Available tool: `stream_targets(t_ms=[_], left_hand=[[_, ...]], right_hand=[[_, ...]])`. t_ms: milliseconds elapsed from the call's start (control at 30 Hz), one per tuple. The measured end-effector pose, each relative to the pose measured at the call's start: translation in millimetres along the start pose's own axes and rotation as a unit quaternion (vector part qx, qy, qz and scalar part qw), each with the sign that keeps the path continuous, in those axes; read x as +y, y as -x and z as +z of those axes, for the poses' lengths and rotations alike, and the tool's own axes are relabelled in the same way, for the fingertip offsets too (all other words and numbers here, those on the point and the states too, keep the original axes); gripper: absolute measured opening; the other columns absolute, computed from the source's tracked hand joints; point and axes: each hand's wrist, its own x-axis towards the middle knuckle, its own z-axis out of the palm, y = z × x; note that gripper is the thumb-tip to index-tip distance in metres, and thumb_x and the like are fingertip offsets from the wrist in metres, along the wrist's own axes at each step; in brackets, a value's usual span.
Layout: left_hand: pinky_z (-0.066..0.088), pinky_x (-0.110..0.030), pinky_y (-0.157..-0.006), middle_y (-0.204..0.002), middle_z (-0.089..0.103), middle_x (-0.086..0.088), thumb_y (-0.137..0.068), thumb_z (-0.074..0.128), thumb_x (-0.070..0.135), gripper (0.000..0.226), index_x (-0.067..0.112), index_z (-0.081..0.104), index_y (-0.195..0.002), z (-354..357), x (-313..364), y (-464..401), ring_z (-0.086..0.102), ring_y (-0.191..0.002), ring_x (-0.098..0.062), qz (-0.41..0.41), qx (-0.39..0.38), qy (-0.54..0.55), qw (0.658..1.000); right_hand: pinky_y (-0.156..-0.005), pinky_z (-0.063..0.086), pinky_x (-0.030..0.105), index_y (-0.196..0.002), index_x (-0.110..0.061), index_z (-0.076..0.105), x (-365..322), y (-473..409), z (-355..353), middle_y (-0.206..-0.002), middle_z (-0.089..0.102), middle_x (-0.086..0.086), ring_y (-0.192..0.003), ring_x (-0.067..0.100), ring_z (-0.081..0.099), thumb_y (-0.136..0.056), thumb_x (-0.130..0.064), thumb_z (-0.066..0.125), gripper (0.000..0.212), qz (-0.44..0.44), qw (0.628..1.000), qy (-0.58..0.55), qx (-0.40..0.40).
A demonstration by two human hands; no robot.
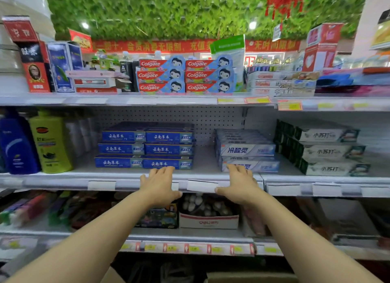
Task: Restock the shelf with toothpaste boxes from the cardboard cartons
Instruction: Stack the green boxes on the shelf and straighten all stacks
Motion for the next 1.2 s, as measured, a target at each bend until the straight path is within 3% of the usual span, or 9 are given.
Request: stream_targets(t_ms=[367, 667, 967, 1200], left_hand=[[0.018, -0.05, -0.111, -0.154, 0.02, -0.002, -0.088, 0.055, 0.05, 0.079, 0.021, 0.013, -0.148, 7.3, 60.3, -2.9, 0.016, -0.141, -0.028, 0.068, -0.015, 0.029, 0.997], [0.019, -0.049, -0.112, -0.155, 0.021, -0.001, -0.088, 0.054, 0.05, 0.078, 0.022, 0.014, -0.148, 28.9, 69.5, 4.4, 0.018, -0.141, -0.025, 0.101, -0.028, 0.016, 0.994], [0.019, -0.05, -0.111, -0.153, 0.023, -0.001, -0.086, 0.056, 0.05, 0.078, 0.023, 0.015, -0.147, 60.2, 61.9, 17.4, 0.02, -0.14, -0.027, 0.082, -0.05, 0.034, 0.995], [0.019, -0.047, -0.11, -0.154, 0.022, -0.001, -0.086, 0.057, 0.051, 0.08, 0.022, 0.015, -0.148, 105.3, 9.7, 53.9, 0.02, -0.139, -0.028, 0.015, -0.09, 0.027, 0.995]], right_hand=[[-0.109, 0.027, 0.041, -0.145, -0.018, 0.023, 58.7, 39.5, -28.1, -0.148, 0.024, 0.009, -0.135, 0.033, 0.021, -0.08, -0.051, 0.063, 0.083, 0.083, 0.996, 0.0, 0.035], [-0.107, 0.027, 0.042, -0.143, -0.018, 0.023, 77.6, 70.7, -20.3, -0.148, 0.022, 0.008, -0.137, 0.032, 0.017, -0.083, -0.049, 0.061, 0.077, 0.142, 0.99, -0.009, 0.025], [-0.11, 0.026, 0.042, -0.146, -0.018, 0.018, 87.5, 96.9, 8.0, -0.151, 0.018, 0.006, -0.137, 0.033, 0.017, -0.085, -0.047, 0.059, 0.079, 0.148, 0.989, -0.007, -0.009], [-0.111, 0.025, 0.043, -0.147, -0.019, 0.017, 75.8, 104.8, 68.8, -0.151, 0.019, 0.008, -0.138, 0.032, 0.018, -0.084, -0.045, 0.062, 0.082, 0.129, 0.99, -0.006, -0.057]])
